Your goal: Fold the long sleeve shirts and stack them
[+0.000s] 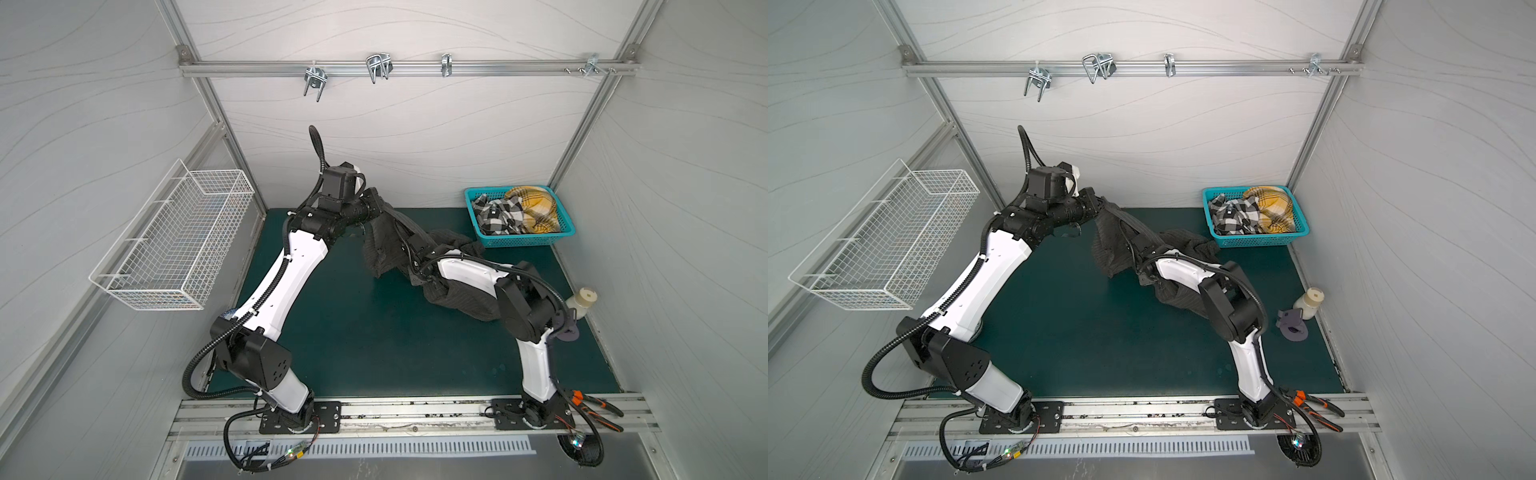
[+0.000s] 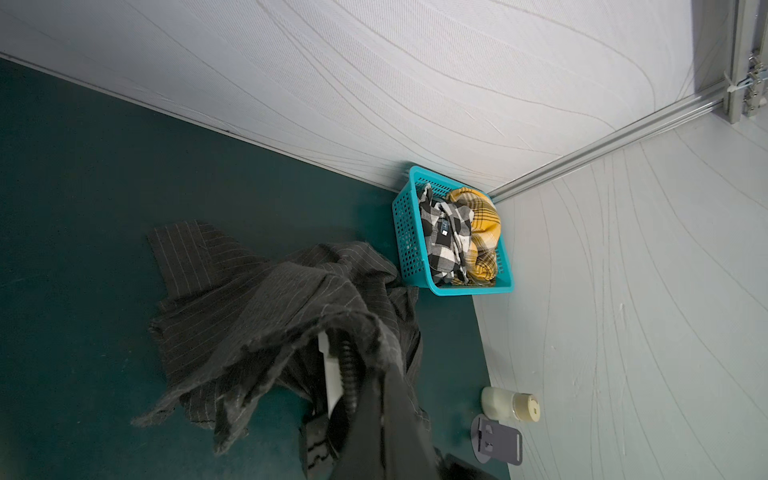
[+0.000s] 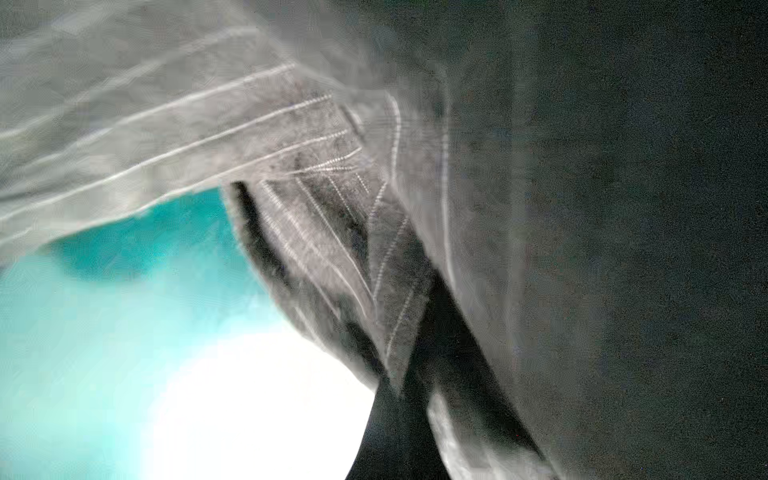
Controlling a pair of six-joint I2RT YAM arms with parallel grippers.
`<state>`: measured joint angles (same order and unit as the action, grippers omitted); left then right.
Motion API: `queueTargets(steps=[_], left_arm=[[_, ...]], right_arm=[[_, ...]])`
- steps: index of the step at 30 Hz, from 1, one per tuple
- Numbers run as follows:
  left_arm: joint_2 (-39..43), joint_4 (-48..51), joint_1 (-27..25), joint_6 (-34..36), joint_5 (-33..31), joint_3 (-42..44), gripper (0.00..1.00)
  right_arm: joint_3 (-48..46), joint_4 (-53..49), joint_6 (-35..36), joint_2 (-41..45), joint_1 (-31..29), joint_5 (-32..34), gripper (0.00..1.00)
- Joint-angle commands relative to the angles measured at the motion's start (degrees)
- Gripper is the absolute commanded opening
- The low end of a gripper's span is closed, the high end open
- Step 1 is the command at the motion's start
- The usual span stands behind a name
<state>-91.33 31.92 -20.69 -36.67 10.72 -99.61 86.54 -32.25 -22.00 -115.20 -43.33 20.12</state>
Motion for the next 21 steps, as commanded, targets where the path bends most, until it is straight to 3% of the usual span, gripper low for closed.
queueTargets(steps=[1, 4, 8, 13, 18, 21], left_arm=[[1.1, -3.4, 0.4, 1.9, -2.5, -0.1, 0.00], [0.7, -3.0, 0.5, 2.4, -3.9, -0.3, 0.00], [-1.2, -3.5, 1.8, 2.1, -7.1, -1.0, 0.00], [-10.0, -2.3, 5.0, 0.1, -7.6, -11.5, 0.00], [-20.2, 4.8, 6.9, 1.7, -9.5, -28.7, 0.00], [-18.7, 8.7, 7.0, 2.6, -9.5, -25.7, 0.00]], right_arm=[[-3.0, -2.9, 0.2, 7.6, -1.0, -0.4, 0.00], [-6.3, -3.5, 0.8, 12.4, -1.2, -2.7, 0.00], [-12.0, -4.6, 4.5, 21.8, -2.5, -14.0, 0.00], [-17.4, -6.0, 7.0, 39.9, -2.6, -19.2, 0.00], [-11.0, -4.5, 10.9, 53.7, 10.4, -31.5, 0.00], [-7.1, -0.5, 7.0, 56.2, 20.2, -37.9, 0.00]])
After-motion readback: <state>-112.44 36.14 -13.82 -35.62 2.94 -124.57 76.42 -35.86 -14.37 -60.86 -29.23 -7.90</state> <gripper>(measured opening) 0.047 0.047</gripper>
